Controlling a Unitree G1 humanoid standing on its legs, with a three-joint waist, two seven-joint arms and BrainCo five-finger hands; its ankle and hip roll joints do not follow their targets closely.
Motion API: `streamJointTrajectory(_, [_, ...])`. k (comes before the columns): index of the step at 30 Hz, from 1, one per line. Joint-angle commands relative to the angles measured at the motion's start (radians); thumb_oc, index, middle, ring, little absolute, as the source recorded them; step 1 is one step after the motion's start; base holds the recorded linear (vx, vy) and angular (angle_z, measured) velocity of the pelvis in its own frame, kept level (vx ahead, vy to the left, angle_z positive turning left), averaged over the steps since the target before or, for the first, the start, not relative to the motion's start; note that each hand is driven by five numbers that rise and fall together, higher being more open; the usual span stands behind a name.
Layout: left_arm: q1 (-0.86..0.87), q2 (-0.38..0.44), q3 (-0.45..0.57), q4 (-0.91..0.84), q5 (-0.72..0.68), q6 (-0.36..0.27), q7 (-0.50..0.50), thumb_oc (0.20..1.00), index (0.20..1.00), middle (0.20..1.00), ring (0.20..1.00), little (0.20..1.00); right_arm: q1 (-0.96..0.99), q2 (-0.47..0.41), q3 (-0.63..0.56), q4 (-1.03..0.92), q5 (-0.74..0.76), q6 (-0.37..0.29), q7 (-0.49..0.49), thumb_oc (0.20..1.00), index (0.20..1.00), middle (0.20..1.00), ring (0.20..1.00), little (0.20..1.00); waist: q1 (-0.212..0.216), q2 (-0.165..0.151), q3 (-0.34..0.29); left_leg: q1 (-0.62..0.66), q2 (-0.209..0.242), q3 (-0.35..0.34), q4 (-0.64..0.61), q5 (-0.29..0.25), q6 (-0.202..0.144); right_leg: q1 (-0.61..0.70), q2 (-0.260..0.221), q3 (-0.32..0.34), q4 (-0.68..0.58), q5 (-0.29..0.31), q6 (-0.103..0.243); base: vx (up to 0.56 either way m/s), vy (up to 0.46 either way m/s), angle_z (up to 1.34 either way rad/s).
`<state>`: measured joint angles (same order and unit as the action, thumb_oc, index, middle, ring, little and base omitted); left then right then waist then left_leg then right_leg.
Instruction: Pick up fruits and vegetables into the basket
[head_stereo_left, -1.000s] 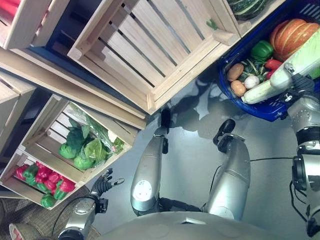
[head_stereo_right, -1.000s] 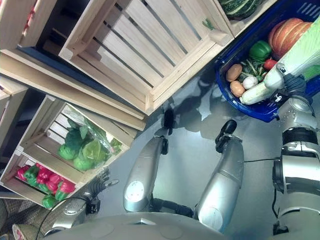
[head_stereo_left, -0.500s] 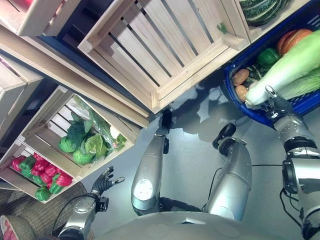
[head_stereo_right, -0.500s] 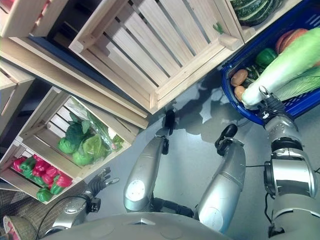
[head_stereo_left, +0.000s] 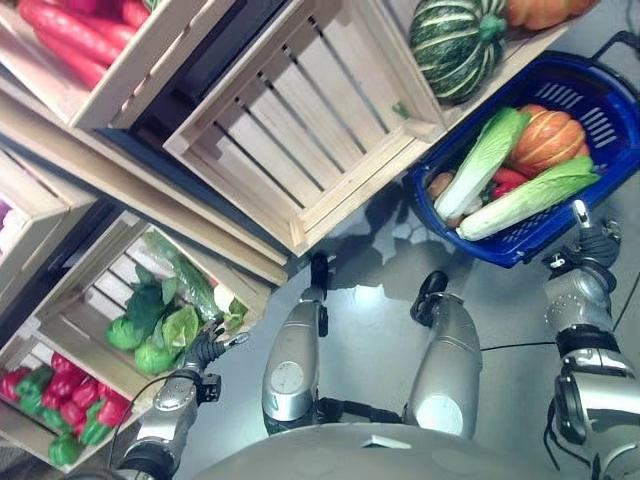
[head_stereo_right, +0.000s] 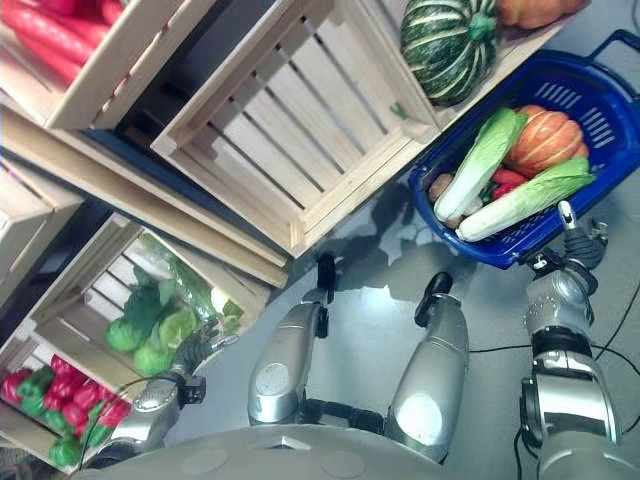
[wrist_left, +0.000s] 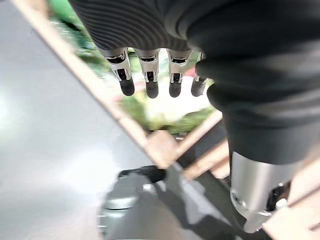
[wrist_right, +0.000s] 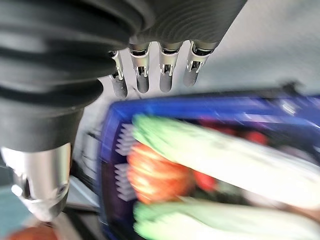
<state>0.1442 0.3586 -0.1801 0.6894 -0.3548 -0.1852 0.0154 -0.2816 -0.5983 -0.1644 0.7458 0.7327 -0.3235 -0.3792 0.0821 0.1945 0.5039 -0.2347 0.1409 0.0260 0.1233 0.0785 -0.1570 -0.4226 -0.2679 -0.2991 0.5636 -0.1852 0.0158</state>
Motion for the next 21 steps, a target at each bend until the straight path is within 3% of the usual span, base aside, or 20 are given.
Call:
streamJointTrajectory(1, [0.04, 0.027, 0.031, 0.06, -0.014, -0.056, 0.033, 1.0, 1.0, 1.0, 1.0, 1.0, 0.049, 0.018, -0.061, -0.073, -0.128, -0.148, -0.061, 1.0, 1.0, 1.0, 1.0, 1.0, -0.015, -0.053, -0.056, -0.019, 0.001, 0.042, 0.011, -0.038, 0.055, 0.12, 0.024, 0.024, -0.174, 0.048, 0.046, 0.13, 0.052, -0.1])
streamJointTrajectory(5, [0.086, -0.007, 0.094, 0.087, 0.009, -0.07, 0.006, 1.0, 1.0, 1.0, 1.0, 1.0, 0.221, 0.089, -0.064, -0.262, -0.284, -0.202, -0.034, 1.0, 1.0, 1.0, 1.0, 1.0, -0.039, -0.111, -0.135, 0.062, 0.014, 0.052, -0.046, -0.031, 0.046, 0.233, 0.042, 0.021, -0.281, 0.07, 0.065, 0.15, 0.052, -0.08])
streamJointTrajectory(7, [0.11, -0.021, 0.117, 0.09, 0.038, -0.076, 0.002, 1.0, 1.0, 1.0, 1.0, 1.0, 0.292, 0.113, -0.039, -0.325, -0.352, -0.198, -0.013, 1.0, 1.0, 1.0, 1.0, 1.0, -0.046, -0.133, -0.173, 0.093, 0.019, 0.058, -0.068, -0.03, 0.043, 0.276, 0.048, 0.021, -0.32, 0.077, 0.073, 0.17, 0.04, -0.14])
streamJointTrajectory(10, [0.145, -0.051, 0.145, 0.103, 0.101, -0.096, -0.027, 1.0, 1.0, 1.0, 1.0, 1.0, 0.395, 0.149, 0.003, -0.374, -0.4, -0.163, 0.107, 1.0, 1.0, 1.0, 1.0, 1.0, -0.056, -0.163, -0.241, 0.139, 0.023, 0.072, -0.089, -0.037, 0.045, 0.334, 0.052, 0.018, -0.365, 0.089, 0.086, 0.17, 0.072, -0.16])
streamJointTrajectory(14, [0.155, -0.06, 0.152, 0.116, 0.132, -0.107, -0.055, 1.0, 1.0, 1.0, 1.0, 1.0, 0.449, 0.162, 0.056, -0.356, -0.409, -0.086, 0.218, 1.0, 1.0, 1.0, 1.0, 1.0, -0.061, -0.183, -0.29, 0.184, 0.027, 0.09, -0.107, -0.048, 0.047, 0.382, 0.053, 0.016, -0.401, 0.099, 0.098, 0.08, 0.049, -0.08])
streamJointTrajectory(16, [0.142, -0.052, 0.134, 0.128, 0.156, -0.109, -0.112, 1.0, 1.0, 1.0, 1.0, 1.0, 0.468, 0.182, 0.119, -0.291, -0.384, 0.031, 0.335, 1.0, 1.0, 1.0, 1.0, 1.0, -0.064, -0.196, -0.319, 0.22, 0.03, 0.107, -0.128, -0.057, 0.048, 0.423, 0.054, 0.011, -0.437, 0.111, 0.109, 0.02, 0.046, -0.08])
streamJointTrajectory(21, [0.085, -0.04, 0.084, 0.183, 0.136, -0.063, -0.216, 1.0, 1.0, 1.0, 1.0, 1.0, 0.464, 0.225, 0.248, -0.117, -0.472, 0.17, 0.468, 1.0, 1.0, 1.0, 1.0, 1.0, -0.067, -0.208, -0.35, 0.263, 0.027, 0.125, -0.152, -0.063, 0.051, 0.466, 0.055, 0.006, -0.484, 0.136, 0.126, -0.02, 0.047, -0.05])
